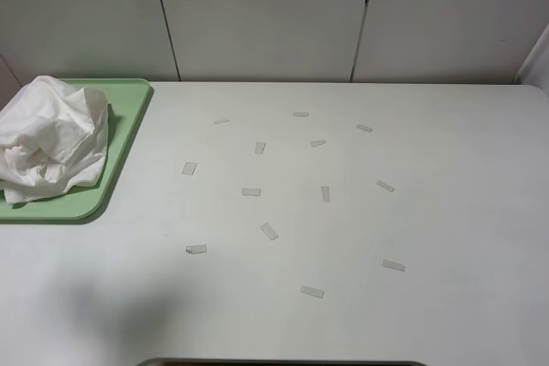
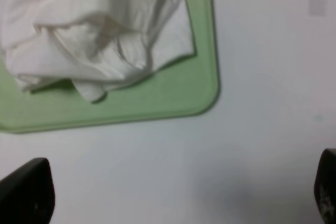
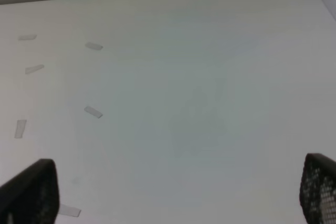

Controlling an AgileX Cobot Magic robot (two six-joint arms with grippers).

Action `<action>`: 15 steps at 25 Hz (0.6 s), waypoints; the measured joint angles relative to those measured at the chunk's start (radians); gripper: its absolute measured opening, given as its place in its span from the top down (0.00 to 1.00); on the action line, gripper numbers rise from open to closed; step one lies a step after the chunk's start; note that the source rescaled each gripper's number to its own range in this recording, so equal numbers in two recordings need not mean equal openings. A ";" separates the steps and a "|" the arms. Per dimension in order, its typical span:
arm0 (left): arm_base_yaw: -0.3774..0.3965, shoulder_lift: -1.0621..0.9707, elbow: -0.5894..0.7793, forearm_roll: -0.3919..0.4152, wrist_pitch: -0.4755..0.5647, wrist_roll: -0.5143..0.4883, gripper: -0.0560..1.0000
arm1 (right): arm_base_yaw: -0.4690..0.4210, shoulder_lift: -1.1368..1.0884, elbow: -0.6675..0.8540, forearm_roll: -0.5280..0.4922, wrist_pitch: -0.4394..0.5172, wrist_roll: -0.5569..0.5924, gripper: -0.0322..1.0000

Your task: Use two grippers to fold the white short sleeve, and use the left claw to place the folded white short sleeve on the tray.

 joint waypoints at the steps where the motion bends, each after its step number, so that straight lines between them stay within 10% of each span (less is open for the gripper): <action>1: 0.000 -0.036 0.000 -0.005 0.036 0.000 0.00 | 0.000 0.000 0.000 0.000 0.000 0.000 0.00; 15: 0.000 -0.452 0.030 -0.021 0.197 0.045 0.00 | 0.000 0.000 0.000 0.000 0.000 0.000 0.00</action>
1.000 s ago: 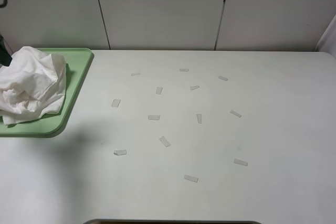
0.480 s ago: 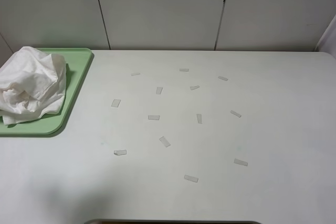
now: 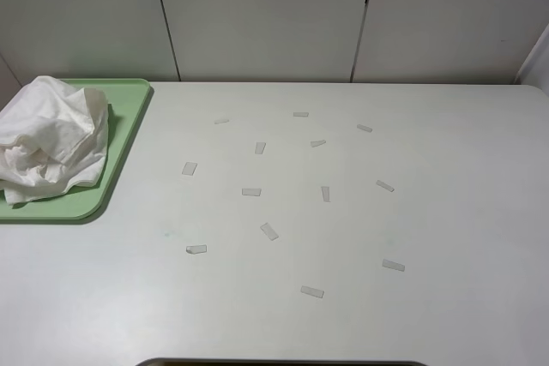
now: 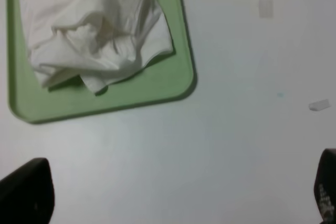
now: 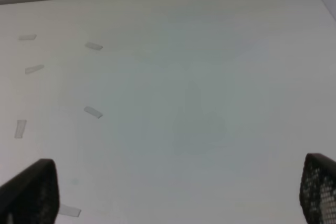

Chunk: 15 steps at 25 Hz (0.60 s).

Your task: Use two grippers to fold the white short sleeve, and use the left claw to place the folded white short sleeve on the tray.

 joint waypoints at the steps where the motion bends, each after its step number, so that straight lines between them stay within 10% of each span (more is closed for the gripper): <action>1: 0.000 -0.027 0.008 -0.006 0.000 0.014 0.00 | 0.000 0.000 0.000 0.000 0.000 0.000 0.00; 15: -0.103 -0.428 0.340 -0.080 -0.059 0.039 0.00 | 0.000 0.000 0.000 0.000 0.000 0.000 0.00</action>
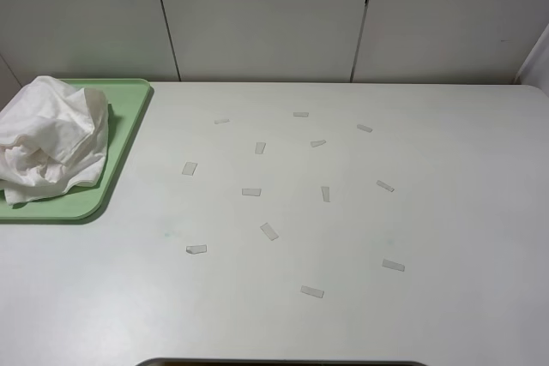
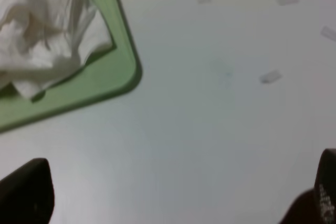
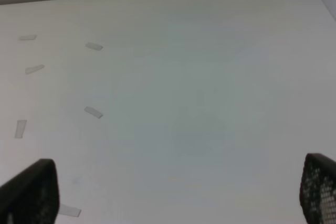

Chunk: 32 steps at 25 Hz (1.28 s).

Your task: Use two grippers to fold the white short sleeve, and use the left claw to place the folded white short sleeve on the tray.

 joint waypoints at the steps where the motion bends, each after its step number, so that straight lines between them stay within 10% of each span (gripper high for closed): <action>1: 0.000 0.000 0.000 0.000 0.000 0.000 0.00 | 0.000 0.000 0.000 0.000 0.000 0.000 0.00; 32: -0.014 -0.161 0.068 0.004 -0.026 -0.049 0.00 | 0.000 0.000 0.000 0.000 0.000 0.000 0.00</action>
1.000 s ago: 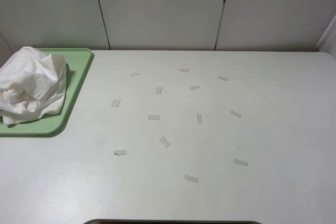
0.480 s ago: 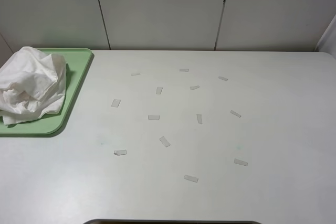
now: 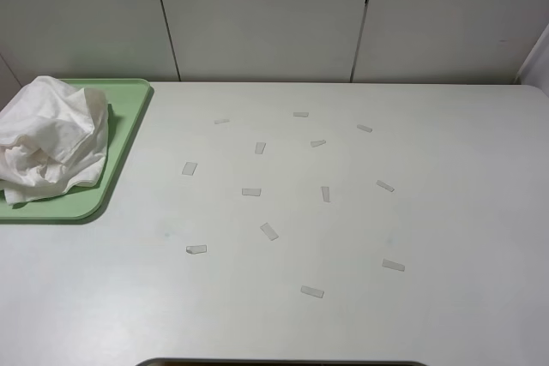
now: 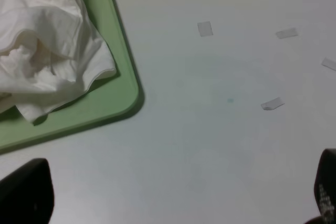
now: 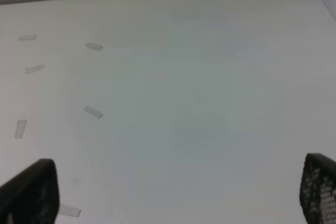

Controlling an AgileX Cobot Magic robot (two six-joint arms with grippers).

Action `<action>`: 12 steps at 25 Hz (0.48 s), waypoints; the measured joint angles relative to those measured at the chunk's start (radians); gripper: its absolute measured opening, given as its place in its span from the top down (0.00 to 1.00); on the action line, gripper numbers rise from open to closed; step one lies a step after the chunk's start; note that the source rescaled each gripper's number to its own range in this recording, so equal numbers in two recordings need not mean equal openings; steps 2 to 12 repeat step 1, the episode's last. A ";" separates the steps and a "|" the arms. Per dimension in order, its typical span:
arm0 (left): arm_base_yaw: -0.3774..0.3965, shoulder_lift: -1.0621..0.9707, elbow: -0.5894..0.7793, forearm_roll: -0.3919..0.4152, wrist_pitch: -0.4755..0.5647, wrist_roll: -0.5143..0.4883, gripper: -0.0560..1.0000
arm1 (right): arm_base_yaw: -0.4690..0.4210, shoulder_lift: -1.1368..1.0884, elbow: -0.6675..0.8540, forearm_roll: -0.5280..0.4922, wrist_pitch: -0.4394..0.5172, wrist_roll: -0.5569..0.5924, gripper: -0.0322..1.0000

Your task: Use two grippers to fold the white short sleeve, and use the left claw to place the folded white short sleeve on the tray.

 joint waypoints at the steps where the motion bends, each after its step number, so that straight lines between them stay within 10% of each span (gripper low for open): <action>1: 0.000 0.000 0.000 0.000 0.000 0.000 0.00 | 0.000 0.000 0.000 0.000 0.000 0.000 0.00; 12: 0.000 0.000 0.000 0.000 0.000 0.000 0.00 | 0.000 0.000 0.000 0.000 0.000 0.000 0.00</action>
